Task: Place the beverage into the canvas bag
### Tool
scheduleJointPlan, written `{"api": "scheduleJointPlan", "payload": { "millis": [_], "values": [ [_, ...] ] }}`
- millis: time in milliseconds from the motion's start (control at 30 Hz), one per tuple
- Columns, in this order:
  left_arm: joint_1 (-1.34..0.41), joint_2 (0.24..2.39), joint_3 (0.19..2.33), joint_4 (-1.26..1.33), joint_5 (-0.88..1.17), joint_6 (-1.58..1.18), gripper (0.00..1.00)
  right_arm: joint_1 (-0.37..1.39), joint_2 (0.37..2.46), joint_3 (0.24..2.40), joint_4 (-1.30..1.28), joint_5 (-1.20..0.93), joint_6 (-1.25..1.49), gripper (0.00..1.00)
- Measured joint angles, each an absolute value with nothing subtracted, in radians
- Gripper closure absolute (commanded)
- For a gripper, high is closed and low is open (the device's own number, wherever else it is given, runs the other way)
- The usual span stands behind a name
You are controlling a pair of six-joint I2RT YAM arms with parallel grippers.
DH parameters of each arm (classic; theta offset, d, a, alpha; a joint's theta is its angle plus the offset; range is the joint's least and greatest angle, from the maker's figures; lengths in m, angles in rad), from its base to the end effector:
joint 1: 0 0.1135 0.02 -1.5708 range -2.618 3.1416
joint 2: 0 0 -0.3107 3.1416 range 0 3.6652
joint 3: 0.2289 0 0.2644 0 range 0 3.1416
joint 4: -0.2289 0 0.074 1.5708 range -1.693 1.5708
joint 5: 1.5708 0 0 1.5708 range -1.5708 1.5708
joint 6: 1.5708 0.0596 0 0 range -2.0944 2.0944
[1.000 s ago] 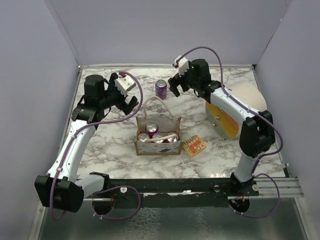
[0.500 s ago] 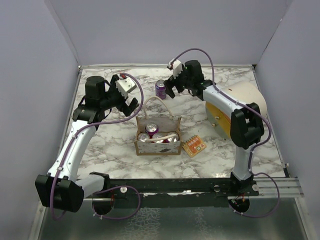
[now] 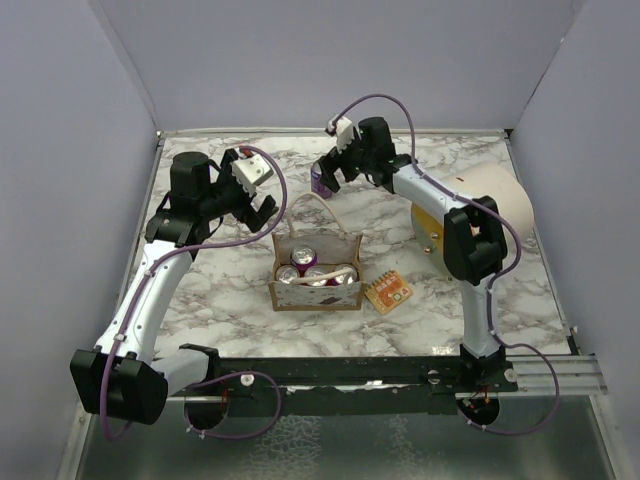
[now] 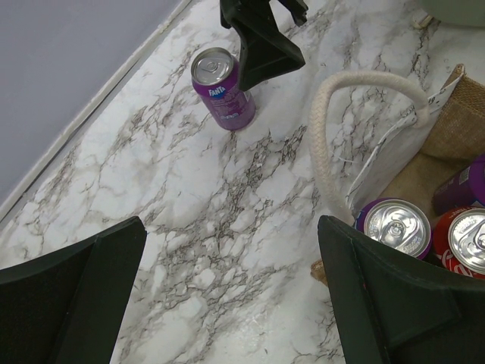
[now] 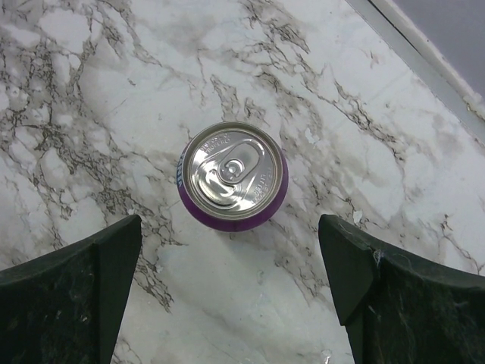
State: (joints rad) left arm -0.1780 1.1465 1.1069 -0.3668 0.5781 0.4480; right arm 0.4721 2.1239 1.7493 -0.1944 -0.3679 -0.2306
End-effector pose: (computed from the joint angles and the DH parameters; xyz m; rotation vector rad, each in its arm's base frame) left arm 0.2556 -0.0791 0.3974 0.9348 1.6857 -0.3898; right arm 0.4837 0.2710 0.2697 -0.9380 1.9278 0.5346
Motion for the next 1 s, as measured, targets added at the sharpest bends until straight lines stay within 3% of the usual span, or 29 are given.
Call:
{"api": "scheduleJointPlan", "payload": {
  "millis": [533, 1000],
  "values": [
    [-0.178, 1.147, 1.106, -0.366, 0.58, 0.448, 0.01, 0.474, 2.305, 1.942, -0.239, -0.374, -0.161, 0.05],
    [-0.178, 1.147, 1.103, -0.366, 0.595, 0.448, 0.01, 0.48, 2.358, 2.011, -0.276, -0.413, -0.142, 0.42]
  ]
}}
